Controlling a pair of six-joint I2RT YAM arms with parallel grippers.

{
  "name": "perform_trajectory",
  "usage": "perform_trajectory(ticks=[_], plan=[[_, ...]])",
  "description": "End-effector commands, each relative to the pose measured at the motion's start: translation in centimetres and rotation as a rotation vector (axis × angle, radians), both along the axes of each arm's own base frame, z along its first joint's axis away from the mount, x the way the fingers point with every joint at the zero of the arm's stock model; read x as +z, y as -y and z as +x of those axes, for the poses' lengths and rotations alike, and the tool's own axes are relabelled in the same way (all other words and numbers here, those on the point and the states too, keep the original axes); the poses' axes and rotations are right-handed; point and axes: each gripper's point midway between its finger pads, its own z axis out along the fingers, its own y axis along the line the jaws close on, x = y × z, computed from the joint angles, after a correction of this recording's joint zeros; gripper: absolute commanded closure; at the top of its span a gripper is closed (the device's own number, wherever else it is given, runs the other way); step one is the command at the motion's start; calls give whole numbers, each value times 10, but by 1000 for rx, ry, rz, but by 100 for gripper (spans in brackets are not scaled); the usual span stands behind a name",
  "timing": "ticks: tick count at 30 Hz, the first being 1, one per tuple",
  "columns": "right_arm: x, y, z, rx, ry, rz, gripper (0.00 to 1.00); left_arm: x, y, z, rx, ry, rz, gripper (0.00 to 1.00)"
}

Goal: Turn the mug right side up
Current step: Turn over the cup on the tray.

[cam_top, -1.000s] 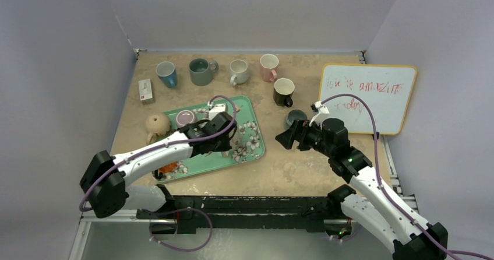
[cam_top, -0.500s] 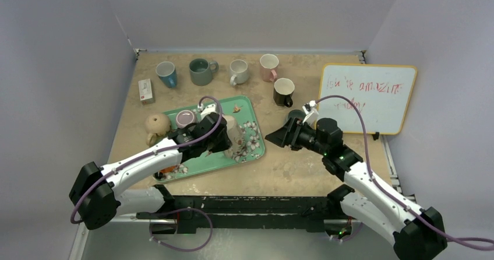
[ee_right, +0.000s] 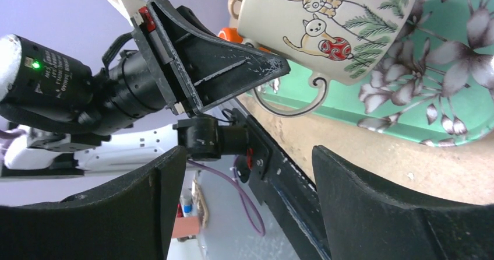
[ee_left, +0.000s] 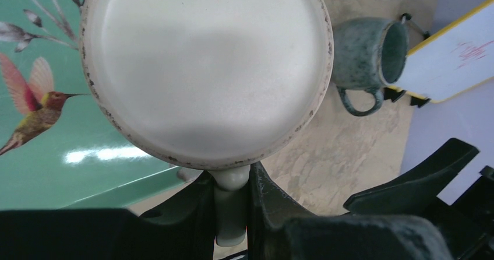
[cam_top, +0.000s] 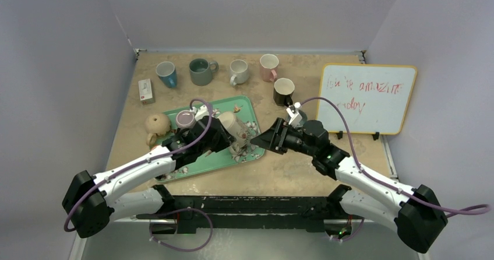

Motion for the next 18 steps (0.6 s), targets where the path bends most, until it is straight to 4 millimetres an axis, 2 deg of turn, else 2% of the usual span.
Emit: perform_trajectory(ticks=[1, 2, 3, 8, 14, 18], plan=[[33, -6, 11, -42, 35, 105, 19, 89, 24, 31, 65, 242, -304, 100], [35, -7, 11, -40, 37, 115, 19, 90, 23, 31, 66, 245, -312, 100], [36, -8, 10, -38, 32, 125, 19, 102, 27, 33, 61, 278, -350, 100], [43, -6, 13, -70, 28, 175, 20, 129, 31, 33, 42, 340, -423, 100], [53, -3, 19, -121, 4, 222, 27, 161, 37, 32, 12, 423, -520, 100], [55, -3, 24, -144, 5, 219, 28, 163, 39, 32, 4, 412, -504, 100]])
